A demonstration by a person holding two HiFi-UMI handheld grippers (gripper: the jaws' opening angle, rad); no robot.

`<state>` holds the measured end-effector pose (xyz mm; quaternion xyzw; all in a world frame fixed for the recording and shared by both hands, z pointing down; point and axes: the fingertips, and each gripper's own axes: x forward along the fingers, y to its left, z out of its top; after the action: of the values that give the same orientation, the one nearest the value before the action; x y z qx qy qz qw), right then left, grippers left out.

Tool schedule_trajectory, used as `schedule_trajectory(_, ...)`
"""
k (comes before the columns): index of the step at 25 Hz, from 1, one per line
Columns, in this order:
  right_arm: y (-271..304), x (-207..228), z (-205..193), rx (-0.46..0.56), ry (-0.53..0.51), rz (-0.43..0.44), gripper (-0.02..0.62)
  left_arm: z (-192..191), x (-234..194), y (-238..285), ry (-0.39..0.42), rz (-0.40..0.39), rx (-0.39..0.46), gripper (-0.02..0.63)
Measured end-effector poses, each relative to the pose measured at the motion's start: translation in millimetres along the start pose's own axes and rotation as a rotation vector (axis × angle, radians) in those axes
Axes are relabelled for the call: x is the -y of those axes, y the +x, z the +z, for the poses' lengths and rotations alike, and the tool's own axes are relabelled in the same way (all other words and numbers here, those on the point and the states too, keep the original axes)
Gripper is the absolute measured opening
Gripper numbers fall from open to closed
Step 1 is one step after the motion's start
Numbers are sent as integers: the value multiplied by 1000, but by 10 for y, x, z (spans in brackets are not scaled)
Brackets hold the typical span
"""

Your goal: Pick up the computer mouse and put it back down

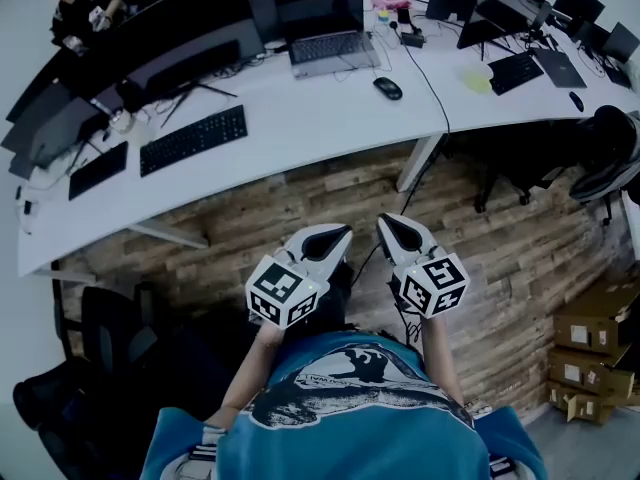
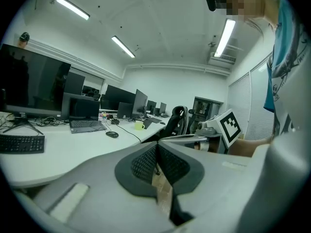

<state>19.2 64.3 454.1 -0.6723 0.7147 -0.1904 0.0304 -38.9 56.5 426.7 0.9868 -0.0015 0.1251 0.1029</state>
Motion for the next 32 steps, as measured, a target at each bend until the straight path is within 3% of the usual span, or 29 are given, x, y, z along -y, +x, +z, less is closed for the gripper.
schedule_trajectory(7, 668, 390, 358, -5, 20, -13, 2, 380, -822, 365, -10, 5, 7, 14)
schedule_trajectory(13, 1119, 620, 521, -25, 34, -28, 2, 529, -1280, 644, -29, -26, 2, 14)
schedule_trajectory(24, 1479, 716, 541, -88, 29, -56, 2, 586, -1653, 772, -74, -61, 29, 14)
schedule_trajectory(32, 1501, 810, 530, -108, 29, -64, 2, 488, -1902, 662, -122, 16, 46, 14)
